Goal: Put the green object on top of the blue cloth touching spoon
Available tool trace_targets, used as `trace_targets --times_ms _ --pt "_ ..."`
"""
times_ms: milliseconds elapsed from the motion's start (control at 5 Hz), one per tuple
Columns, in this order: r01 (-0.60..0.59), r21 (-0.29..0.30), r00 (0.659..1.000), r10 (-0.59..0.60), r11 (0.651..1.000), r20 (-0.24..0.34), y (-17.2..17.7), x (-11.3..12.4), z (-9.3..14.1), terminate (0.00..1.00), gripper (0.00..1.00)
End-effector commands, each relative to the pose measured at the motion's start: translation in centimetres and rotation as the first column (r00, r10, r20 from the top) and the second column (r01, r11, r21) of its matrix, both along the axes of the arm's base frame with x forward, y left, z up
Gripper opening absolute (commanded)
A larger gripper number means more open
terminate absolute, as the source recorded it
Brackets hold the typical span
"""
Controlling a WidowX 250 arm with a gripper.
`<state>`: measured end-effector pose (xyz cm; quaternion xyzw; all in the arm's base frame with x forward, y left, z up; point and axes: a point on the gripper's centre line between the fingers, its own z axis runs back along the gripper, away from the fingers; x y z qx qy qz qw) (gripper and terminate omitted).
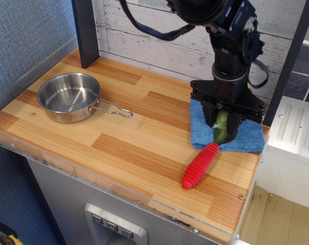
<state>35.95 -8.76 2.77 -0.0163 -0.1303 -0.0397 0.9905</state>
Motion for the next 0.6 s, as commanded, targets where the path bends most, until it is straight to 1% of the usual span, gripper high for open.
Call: trace_targets --times_ms 0,200,400 --pt "-0.065 0.013 0.997 0.065 0.998 0.033 1.32 0.28 1.64 0.00 1.00" --pt "-0.065 0.013 0.997 0.065 0.998 0.031 1.48 0.13 1.52 0.00 1.00" --pt "-0.078 0.002 0.997 0.078 0.997 0.026 1.67 -0.01 2.03 0.00 1.00"
